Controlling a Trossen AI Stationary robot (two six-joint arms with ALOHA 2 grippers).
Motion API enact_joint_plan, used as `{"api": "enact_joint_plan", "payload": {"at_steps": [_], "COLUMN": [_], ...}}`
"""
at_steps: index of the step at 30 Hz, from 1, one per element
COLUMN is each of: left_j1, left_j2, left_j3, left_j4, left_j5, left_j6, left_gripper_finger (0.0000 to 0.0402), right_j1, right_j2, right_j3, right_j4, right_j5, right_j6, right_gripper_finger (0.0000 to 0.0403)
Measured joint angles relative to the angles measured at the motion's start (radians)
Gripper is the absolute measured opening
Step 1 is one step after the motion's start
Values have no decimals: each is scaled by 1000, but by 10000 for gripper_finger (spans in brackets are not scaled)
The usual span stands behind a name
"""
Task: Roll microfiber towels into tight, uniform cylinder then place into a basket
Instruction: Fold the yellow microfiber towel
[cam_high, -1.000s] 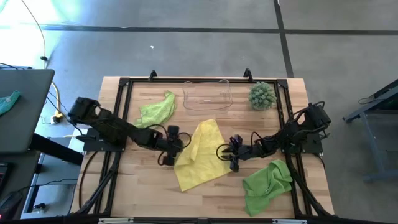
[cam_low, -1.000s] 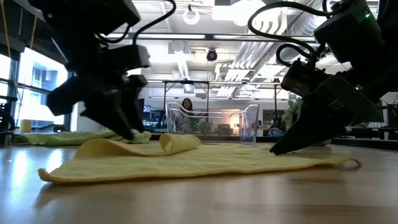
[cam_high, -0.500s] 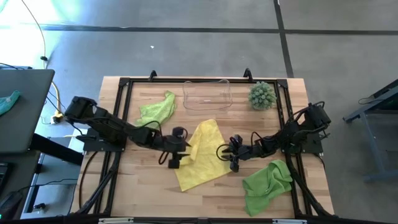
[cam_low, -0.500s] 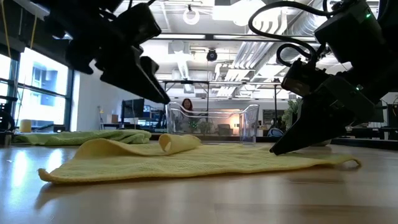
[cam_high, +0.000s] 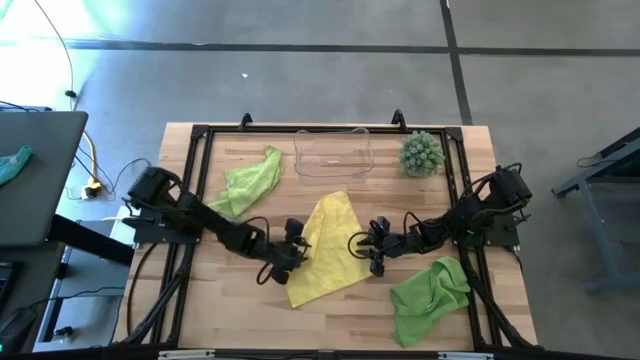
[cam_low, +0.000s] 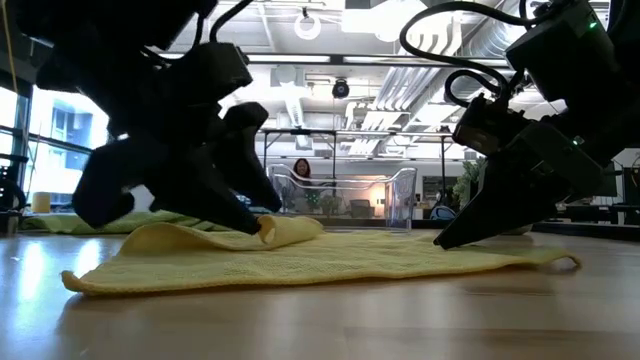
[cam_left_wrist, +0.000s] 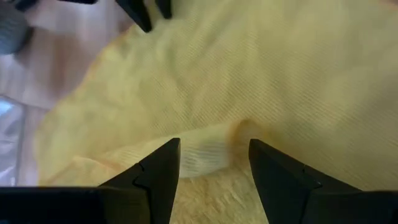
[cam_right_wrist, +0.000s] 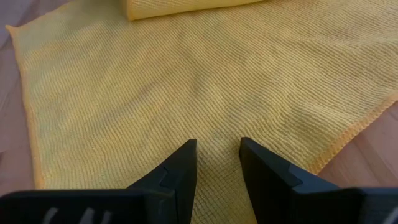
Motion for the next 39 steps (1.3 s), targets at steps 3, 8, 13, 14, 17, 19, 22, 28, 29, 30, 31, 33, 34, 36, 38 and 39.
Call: {"api": "enact_joint_plan", "payload": {"at_steps": [3,8,13,14,17,19,22,28,29,30,31,33,34,36,38,39], "left_j1": [-9,-14,-14,-14,-14,-14,-21,-34,-34,-34,-34,-33,-31,-30,-27,-24], "left_j2": [26,28,26,26,26,26,26,-1,-10,-20,-30,-56,-71,-98,-116,-128], "left_j3": [0,0,0,0,0,0,0,1,3,3,2,2,2,2,2,1], "left_j4": [53,59,59,59,59,59,59,8,-19,-61,-107,-199,-249,-363,-467,-517], "left_j5": [-79,-177,-190,-180,-125,-99,-116,-253,-275,-300,-331,-394,-423,-471,-501,-509], "left_j6": [0,0,0,0,0,-1,17,82,85,85,79,56,43,4,-53,-84], "left_gripper_finger": [181,172,103,83,22,7,10,4,4,3,2,1,1,1,1,1], "right_j1": [0,0,0,0,0,0,0,0,0,0,0,0,0,0,0,0], "right_j2": [0,0,0,0,0,0,0,0,0,0,0,0,0,0,0,0], "right_j3": [0,0,0,0,0,0,0,0,0,0,0,0,0,0,0,0], "right_j4": [0,0,0,0,0,0,0,0,0,0,0,0,0,0,0,0], "right_j5": [0,1,1,1,1,1,1,1,1,1,1,1,1,1,1,1], "right_j6": [0,0,0,0,0,0,0,3,5,6,7,7,7,4,3,3], "right_gripper_finger": [119,119,119,119,119,119,119,119,119,119,119,119,119,119,119,119]}}
